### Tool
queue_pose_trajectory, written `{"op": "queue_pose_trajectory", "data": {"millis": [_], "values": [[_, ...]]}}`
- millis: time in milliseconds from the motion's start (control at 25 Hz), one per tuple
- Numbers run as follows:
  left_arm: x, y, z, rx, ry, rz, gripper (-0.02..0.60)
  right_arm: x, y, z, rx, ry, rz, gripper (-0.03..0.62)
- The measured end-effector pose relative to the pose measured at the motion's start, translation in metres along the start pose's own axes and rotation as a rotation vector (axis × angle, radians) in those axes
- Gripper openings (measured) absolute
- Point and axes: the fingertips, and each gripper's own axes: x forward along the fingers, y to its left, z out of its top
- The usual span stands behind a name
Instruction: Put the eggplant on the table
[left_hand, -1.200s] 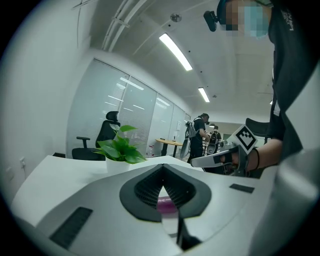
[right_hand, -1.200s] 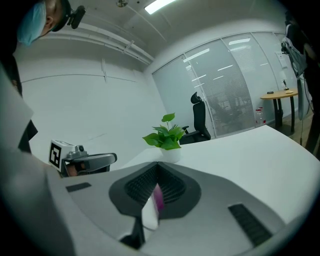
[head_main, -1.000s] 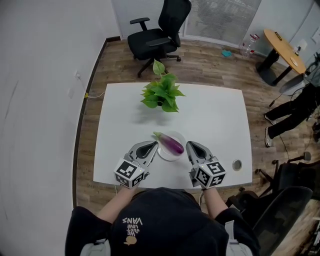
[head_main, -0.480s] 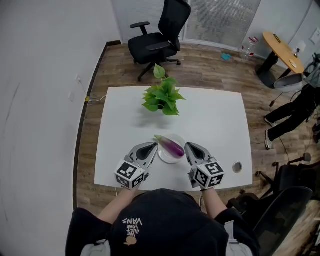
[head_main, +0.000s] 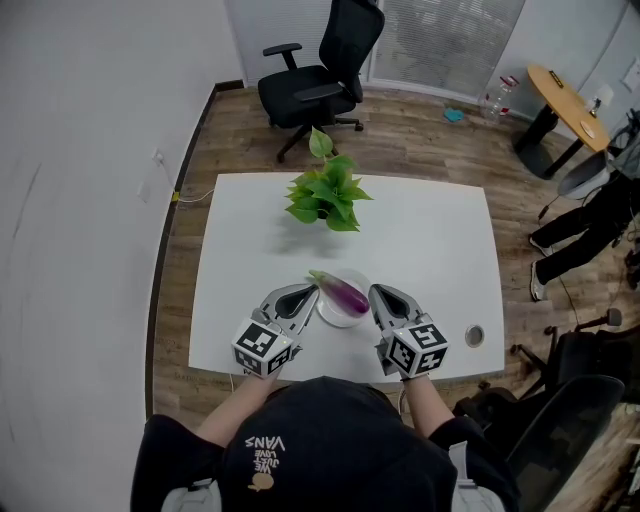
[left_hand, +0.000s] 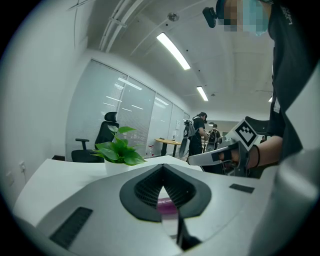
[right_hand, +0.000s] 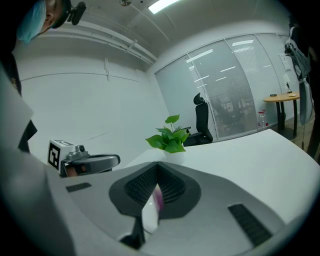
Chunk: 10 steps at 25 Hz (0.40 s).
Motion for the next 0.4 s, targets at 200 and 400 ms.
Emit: {"op": "queue_pose_trajectory", "data": {"millis": [200, 400], "values": [[0.0, -0.0015, 0.0003, -0.002, 0.002, 0.004, 0.011, -0.0028, 0.0, -0.0023, 0.002, 0.003, 0.002, 0.018], [-0.0002, -0.002, 0.0023, 0.004, 0.002, 0.002, 0.011, -0.0042, 0.0, -0.0023, 0.001, 0.006, 0.0, 0.018]]}}
